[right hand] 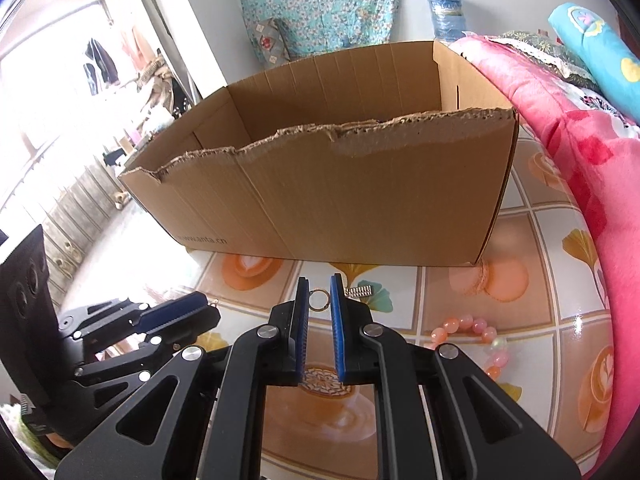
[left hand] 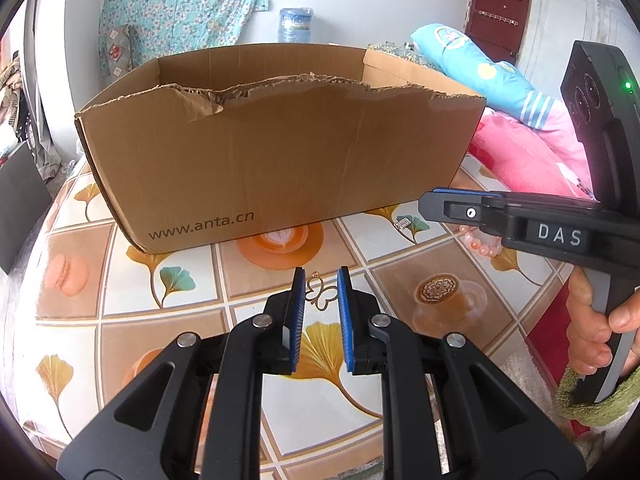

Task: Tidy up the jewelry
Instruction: 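Carry the earring and ring over the cardboard box with both grippers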

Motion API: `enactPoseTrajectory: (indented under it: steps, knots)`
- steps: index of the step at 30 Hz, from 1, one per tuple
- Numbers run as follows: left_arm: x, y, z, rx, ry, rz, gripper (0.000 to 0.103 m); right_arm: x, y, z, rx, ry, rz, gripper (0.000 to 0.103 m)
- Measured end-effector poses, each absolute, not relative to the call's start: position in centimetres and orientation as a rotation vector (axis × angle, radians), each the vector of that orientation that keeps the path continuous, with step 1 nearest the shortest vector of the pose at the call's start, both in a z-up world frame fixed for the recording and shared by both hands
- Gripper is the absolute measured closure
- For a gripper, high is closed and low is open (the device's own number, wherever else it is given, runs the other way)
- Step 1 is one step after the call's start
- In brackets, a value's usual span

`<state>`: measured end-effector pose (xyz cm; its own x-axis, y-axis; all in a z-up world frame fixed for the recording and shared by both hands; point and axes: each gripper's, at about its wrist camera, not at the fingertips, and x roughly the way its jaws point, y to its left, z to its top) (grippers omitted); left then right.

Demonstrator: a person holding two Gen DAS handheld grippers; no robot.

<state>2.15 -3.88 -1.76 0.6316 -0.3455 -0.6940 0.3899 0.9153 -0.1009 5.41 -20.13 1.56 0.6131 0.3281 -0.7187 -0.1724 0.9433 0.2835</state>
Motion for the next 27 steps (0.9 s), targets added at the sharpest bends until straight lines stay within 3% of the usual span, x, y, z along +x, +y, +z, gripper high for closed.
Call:
enactPoseTrajectory:
  steps: [10,18,22,27]
  knots:
    - [1.4,-3.3,0.6,0.036,0.723,-0.446,0.088,4.3,-19.5,3.6,0.219,0.812,0.318,0.092]
    - [1.1,-2.8,6.5,0.007,0.598,-0.523,0.088,3.6,-19.1,7.5,0.202,0.712,0.357,0.092]
    - [3.7,-2.5,9.1,-0.009,0.571,-0.559,0.088,4.7,-19.0,9.9,0.201,0.661,0.4,0.092]
    - [10.0,-2.7,9.9,-0.026,0.672,-0.607,0.088,9.0,-19.4,11.1,0.199,0.682,0.41,0.092]
